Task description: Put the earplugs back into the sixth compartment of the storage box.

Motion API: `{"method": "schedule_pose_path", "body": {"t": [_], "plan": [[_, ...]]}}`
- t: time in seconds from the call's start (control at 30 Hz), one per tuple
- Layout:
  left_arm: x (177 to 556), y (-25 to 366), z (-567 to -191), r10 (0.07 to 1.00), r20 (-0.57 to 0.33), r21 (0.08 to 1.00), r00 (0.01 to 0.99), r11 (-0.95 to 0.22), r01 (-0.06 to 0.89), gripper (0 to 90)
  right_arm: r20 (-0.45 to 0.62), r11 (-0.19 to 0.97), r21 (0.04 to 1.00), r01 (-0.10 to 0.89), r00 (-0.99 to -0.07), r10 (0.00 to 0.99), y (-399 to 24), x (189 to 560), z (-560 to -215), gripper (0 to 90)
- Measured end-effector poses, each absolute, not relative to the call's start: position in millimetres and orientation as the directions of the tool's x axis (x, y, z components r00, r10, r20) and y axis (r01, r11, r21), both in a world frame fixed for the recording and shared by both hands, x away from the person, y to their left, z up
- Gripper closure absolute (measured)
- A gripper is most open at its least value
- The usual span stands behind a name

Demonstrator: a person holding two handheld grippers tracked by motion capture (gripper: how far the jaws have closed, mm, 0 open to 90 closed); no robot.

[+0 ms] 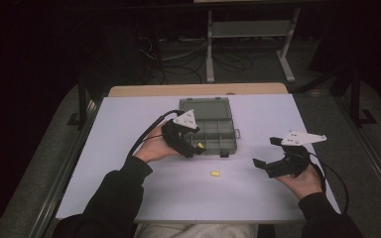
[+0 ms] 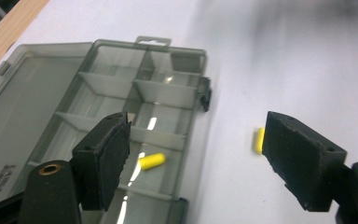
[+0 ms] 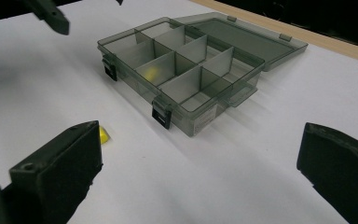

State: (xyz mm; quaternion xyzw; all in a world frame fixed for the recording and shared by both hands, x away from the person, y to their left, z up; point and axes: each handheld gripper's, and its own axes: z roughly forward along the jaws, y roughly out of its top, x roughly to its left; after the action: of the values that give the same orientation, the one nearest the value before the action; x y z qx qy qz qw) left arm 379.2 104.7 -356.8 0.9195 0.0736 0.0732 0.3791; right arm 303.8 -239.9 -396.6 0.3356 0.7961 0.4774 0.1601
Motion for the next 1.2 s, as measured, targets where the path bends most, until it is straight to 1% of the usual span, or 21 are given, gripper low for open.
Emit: {"method": "schedule_pose_path", "body": {"t": [0.03, 0.13, 0.17, 0.27, 0.33, 0.37, 0.4, 0.43, 0.5, 0.6, 0.7, 1.0, 1.2], "plan": [[377, 104, -357, 0.187, 0.076, 0.706, 0.980, -0.704, 0.079, 19.5, 0.064, 0.318, 0.869, 0.380, -0.722, 0.689, -240, 304, -396, 0.0], [370, 102, -357, 0.178, 0.091, 0.706, 0.980, -0.706, 0.063, 17.6, 0.066, 0.315, 0.870, 0.380, -0.722, 0.689, -241, 304, -396, 0.0], [366, 101, -357, 0.179, 0.097, 0.714, 0.979, -0.697, 0.056, 15.1, 0.065, 0.315, 0.870, 0.379, -0.722, 0.689, -241, 304, -396, 0.0], [363, 99, -358, 0.169, 0.095, 0.718, 0.981, -0.694, 0.050, 13.6, 0.064, 0.315, 0.870, 0.380, -0.721, 0.690, -241, 304, -396, 0.0], [360, 97, -360, 0.156, 0.096, 0.712, 0.983, -0.701, 0.041, 9.5, 0.066, 0.315, 0.869, 0.381, -0.720, 0.691, -241, 304, -396, 0.0], [358, 95, -361, 0.154, 0.092, 0.710, 0.984, -0.703, 0.044, 9.5, 0.065, 0.315, 0.869, 0.381, -0.720, 0.691, -241, 304, -397, 0.0], [357, 94, -362, 0.154, 0.090, 0.708, 0.984, -0.705, 0.046, 7.4, 0.066, 0.314, 0.869, 0.381, -0.719, 0.691, -241, 304, -396, 0.0], [356, 92, -364, 0.154, 0.091, 0.705, 0.984, -0.707, 0.046, 3.2, 0.066, 0.313, 0.870, 0.382, -0.719, 0.692, -242, 304, -396, 0.0], [354, 91, -367, 0.158, 0.092, 0.710, 0.983, -0.703, 0.046, 2.1, 0.067, 0.312, 0.870, 0.381, -0.718, 0.692, -242, 304, -396, 0.0], [351, 88, -375, 0.153, 0.084, 0.721, 0.985, -0.691, 0.046, 1.9, 0.067, 0.309, 0.872, 0.380, -0.717, 0.694, -242, 304, -396, 0.0], [348, 82, -385, 0.137, 0.079, 0.711, 0.987, -0.702, 0.040, 1.9, 0.066, 0.309, 0.873, 0.379, -0.718, 0.693, -242, 304, -396, 0.0], [343, 71, -398, 0.098, 0.082, 0.677, 0.992, -0.736, 0.017, 2.3, 0.066, 0.309, 0.873, 0.379, -0.718, 0.693, -242, 304, -396, 0.0], [339, 65, -409, 0.083, 0.073, 0.664, 0.994, -0.748, 0.014, 5.9, 0.068, 0.307, 0.873, 0.380, -0.717, 0.693, -242, 304, -396, 0.0]]}}
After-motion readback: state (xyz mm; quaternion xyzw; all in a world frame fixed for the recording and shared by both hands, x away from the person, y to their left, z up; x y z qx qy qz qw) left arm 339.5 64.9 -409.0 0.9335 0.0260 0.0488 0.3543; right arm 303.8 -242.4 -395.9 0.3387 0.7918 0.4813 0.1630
